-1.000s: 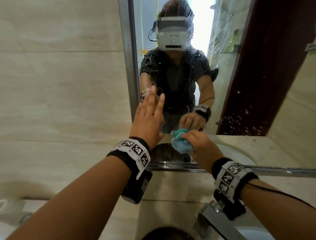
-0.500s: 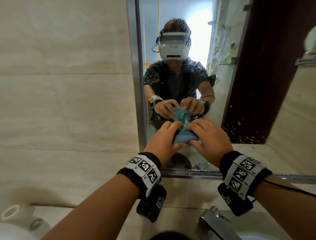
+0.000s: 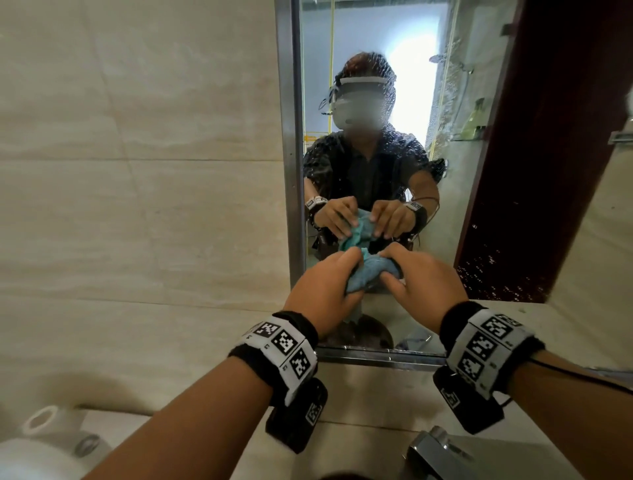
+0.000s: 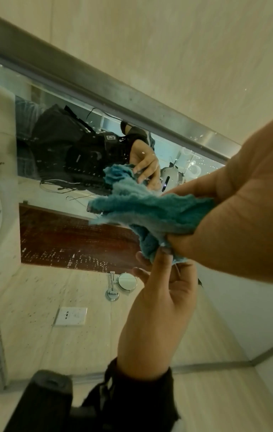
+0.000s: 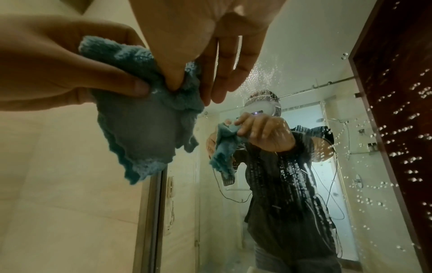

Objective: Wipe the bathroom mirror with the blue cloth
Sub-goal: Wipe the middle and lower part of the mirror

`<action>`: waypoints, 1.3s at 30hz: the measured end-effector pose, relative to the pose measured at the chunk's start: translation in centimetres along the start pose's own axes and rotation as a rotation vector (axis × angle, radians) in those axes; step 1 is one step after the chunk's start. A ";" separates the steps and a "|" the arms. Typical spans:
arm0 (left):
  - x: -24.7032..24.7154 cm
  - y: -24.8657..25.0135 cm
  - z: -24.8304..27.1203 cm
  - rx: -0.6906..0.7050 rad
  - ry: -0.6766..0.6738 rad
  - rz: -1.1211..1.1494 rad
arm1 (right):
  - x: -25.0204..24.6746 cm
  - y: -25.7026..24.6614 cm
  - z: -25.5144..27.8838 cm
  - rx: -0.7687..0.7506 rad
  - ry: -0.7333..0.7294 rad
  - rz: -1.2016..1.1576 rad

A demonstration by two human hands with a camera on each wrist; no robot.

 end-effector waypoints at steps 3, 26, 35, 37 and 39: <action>-1.8 0.0 -0.5 -0.029 0.081 -0.104 | 1.0 -0.3 -0.3 -0.019 -0.080 -0.059; 3.5 -3.5 -3.9 0.060 0.066 -0.582 | -2.6 1.4 -3.6 -0.158 0.210 0.333; 6.0 -5.2 -3.0 -0.008 -0.066 -0.640 | 0.0 3.6 -4.8 -0.058 0.083 0.525; 5.4 -5.1 -3.3 0.012 -0.077 -0.649 | 0.1 3.7 -4.9 -0.055 0.095 0.543; 1.6 -4.0 -5.9 0.037 0.061 -0.540 | 0.1 3.7 -4.9 -0.049 0.103 0.537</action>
Point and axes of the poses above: each hand's wrist, its own z-axis away from the middle knuckle, its own x-axis out of the palm, y = z × x, the point moved 10 cm from there along -z, towards the middle knuckle, and after that the axes turned 10 degrees about -x, right-handed, at the moved point
